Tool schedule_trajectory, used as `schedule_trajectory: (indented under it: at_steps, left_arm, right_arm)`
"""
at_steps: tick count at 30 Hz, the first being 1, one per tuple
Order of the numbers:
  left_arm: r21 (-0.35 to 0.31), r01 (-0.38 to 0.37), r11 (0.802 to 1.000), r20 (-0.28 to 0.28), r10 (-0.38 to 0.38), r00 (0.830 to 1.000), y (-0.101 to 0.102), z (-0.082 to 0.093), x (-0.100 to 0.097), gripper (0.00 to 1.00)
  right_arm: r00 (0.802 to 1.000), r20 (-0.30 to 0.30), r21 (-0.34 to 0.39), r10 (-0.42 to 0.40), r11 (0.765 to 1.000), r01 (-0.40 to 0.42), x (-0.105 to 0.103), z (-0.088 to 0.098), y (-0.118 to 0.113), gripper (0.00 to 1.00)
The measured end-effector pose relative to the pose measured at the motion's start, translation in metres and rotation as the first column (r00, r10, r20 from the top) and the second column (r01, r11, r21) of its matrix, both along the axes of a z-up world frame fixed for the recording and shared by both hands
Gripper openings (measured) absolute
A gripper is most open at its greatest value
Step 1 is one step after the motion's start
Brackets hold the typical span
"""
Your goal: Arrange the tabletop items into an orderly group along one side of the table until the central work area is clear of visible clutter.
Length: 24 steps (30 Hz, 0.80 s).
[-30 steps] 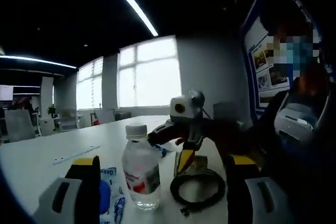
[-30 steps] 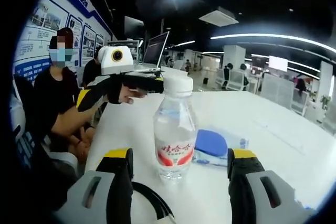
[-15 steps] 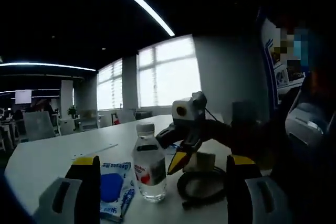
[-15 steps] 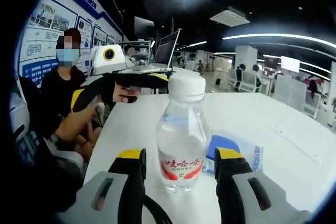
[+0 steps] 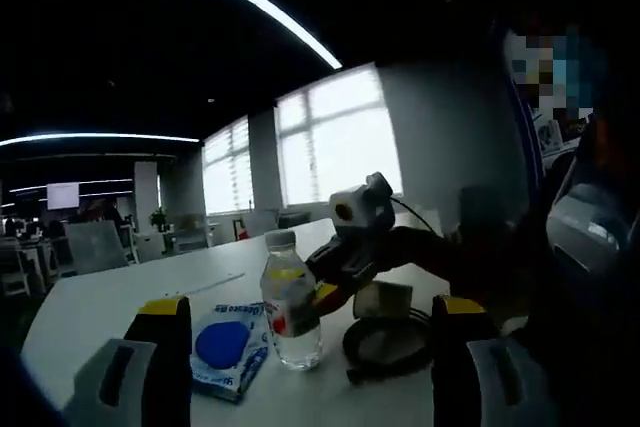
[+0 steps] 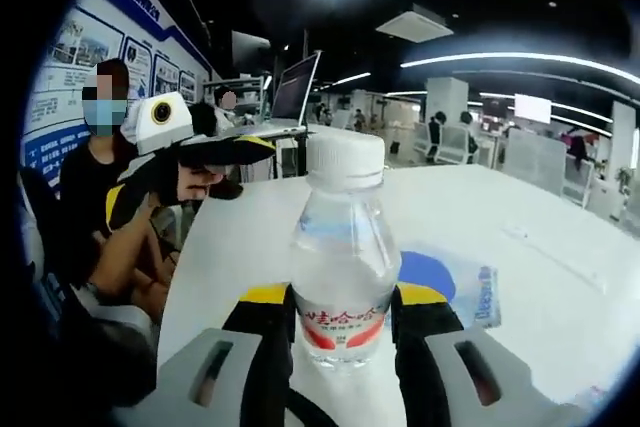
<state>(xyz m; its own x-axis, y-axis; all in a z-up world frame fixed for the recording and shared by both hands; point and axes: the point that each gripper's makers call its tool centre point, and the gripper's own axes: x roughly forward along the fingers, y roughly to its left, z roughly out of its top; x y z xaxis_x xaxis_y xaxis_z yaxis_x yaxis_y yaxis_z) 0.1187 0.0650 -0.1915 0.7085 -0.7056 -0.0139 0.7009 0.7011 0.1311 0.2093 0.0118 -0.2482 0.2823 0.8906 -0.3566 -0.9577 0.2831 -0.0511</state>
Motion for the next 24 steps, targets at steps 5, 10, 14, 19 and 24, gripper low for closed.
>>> schedule_trajectory:
  at_steps: [5,10,14,19,24]
  left_arm:
    - [0.01,-0.026,1.0,-0.004,0.026,1.0,0.004,-0.005,-0.001,0.99]
    - [0.016,-0.045,0.999,-0.02,0.045,0.999,0.005,-0.014,-0.004,0.97]
    - [0.014,-0.101,0.995,-0.007,0.101,0.995,0.008,-0.015,-0.004,0.97]
    - [0.027,-0.147,0.989,-0.002,0.147,0.989,0.009,-0.02,-0.006,0.97]
    - [0.04,-0.154,0.987,-0.013,0.154,0.988,0.008,-0.027,-0.008,0.96]
  right_arm:
    - [0.998,0.015,-0.022,-0.055,0.998,0.055,-0.001,0.0,0.001,0.35]
    - [0.994,-0.002,-0.013,-0.109,0.994,0.109,0.0,0.0,-0.002,0.35]
    - [0.988,0.0,-0.012,-0.155,0.988,0.155,0.0,0.0,-0.002,0.35]
    - [0.975,0.003,-0.004,-0.221,0.975,0.221,0.001,0.0,-0.002,0.35]
    - [0.975,0.007,0.001,-0.224,0.975,0.224,0.002,0.001,-0.003,0.36]
